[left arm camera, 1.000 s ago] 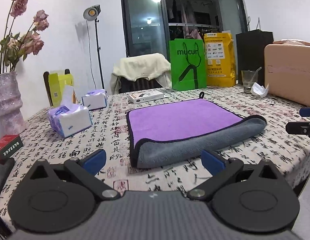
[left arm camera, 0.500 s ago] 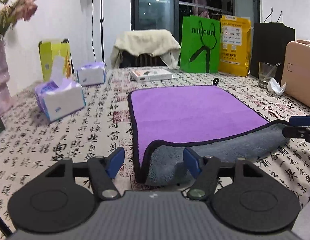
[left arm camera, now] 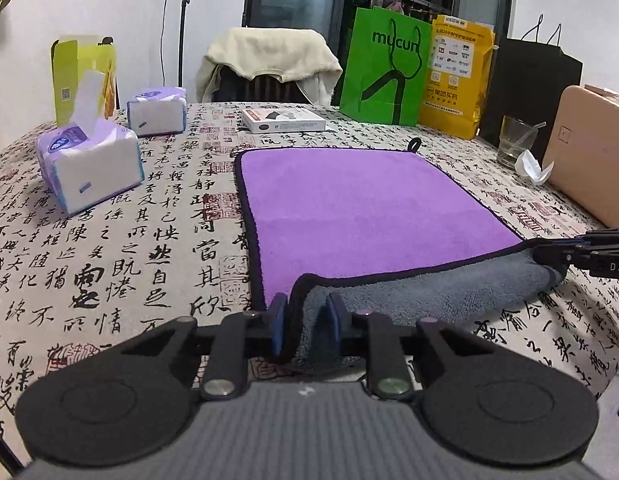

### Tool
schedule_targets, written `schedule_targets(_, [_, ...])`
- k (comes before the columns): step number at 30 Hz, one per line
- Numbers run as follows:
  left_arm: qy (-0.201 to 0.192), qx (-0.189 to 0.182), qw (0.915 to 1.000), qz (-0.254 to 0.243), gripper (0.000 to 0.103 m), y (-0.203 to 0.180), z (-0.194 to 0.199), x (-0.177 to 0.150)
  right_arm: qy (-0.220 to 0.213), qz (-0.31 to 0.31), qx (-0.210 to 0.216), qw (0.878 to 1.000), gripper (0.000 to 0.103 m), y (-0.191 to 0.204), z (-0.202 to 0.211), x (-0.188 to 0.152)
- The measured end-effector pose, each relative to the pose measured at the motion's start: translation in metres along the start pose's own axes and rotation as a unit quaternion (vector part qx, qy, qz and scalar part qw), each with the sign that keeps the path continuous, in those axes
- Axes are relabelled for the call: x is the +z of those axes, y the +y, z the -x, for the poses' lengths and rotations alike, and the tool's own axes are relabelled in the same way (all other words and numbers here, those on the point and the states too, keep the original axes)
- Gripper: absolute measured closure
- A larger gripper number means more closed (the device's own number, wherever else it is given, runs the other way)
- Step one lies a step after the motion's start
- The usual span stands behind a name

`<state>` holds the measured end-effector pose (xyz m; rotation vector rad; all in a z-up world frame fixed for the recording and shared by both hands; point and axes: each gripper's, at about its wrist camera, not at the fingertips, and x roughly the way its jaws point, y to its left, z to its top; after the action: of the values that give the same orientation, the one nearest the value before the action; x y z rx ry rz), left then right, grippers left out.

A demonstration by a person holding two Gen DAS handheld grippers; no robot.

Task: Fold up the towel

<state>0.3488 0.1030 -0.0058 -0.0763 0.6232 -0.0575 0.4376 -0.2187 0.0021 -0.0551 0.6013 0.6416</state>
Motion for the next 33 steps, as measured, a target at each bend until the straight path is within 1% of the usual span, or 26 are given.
schedule_targets(3, [0.007, -0.003, 0.9998, -0.016, 0.081, -0.003, -0.001, 0.0, 0.013, 0.002, 0.017, 1.0, 0.088, -0.003, 0.0, 0.0])
schedule_targets(5, [0.007, 0.0, 0.9996, -0.027, 0.081, -0.006, -0.001, 0.0, 0.03, 0.008, 0.026, 0.999, 0.088, -0.005, -0.002, -0.001])
schedule_targets(6, [0.007, -0.003, 0.9995, -0.03, 0.088, -0.006, -0.001, 0.0, 0.035, 0.013, 0.025, 0.999, 0.088, -0.005, -0.003, -0.002])
schedule_targets(7, [0.005, -0.006, 0.9994, -0.035, 0.098, -0.008, 0.0, 0.001, 0.035, 0.018, 0.026, 0.999, 0.088, -0.004, -0.004, -0.003])
schedule_targets(8, [0.001, -0.006, 0.9992, -0.039, 0.098, -0.01, 0.001, 0.001, 0.035, 0.02, 0.027, 0.999, 0.089, -0.004, -0.004, -0.003])
schedule_targets(9, [-0.006, 0.0, 0.999, -0.043, 0.098, -0.012, 0.004, 0.002, 0.035, 0.022, 0.025, 0.999, 0.098, -0.003, -0.004, -0.001])
schedule_targets(10, [-0.013, 0.004, 0.9987, -0.049, 0.098, -0.014, 0.006, 0.003, 0.034, 0.023, 0.024, 0.999, 0.099, -0.003, -0.003, 0.0])
schedule_targets(15, [-0.02, 0.015, 0.9986, -0.046, 0.098, -0.014, 0.007, 0.012, 0.023, 0.041, 0.016, 0.999, 0.099, 0.001, -0.002, 0.006])
schedule_targets(23, [-0.024, 0.025, 0.9987, -0.038, 0.098, -0.01, -0.005, 0.026, 0.003, 0.067, 0.0, 0.998, 0.099, 0.003, -0.008, 0.025])
schedule_targets(30, [-0.007, 0.025, 0.9993, -0.026, 0.098, 0.002, -0.028, 0.047, 0.007, 0.084, -0.012, 0.996, 0.099, -0.002, -0.03, 0.041])
schedule_targets(33, [-0.005, 0.027, 0.9992, -0.03, 0.098, 0.004, -0.033, 0.057, 0.009, 0.082, -0.008, 0.997, 0.099, -0.006, -0.038, 0.048])
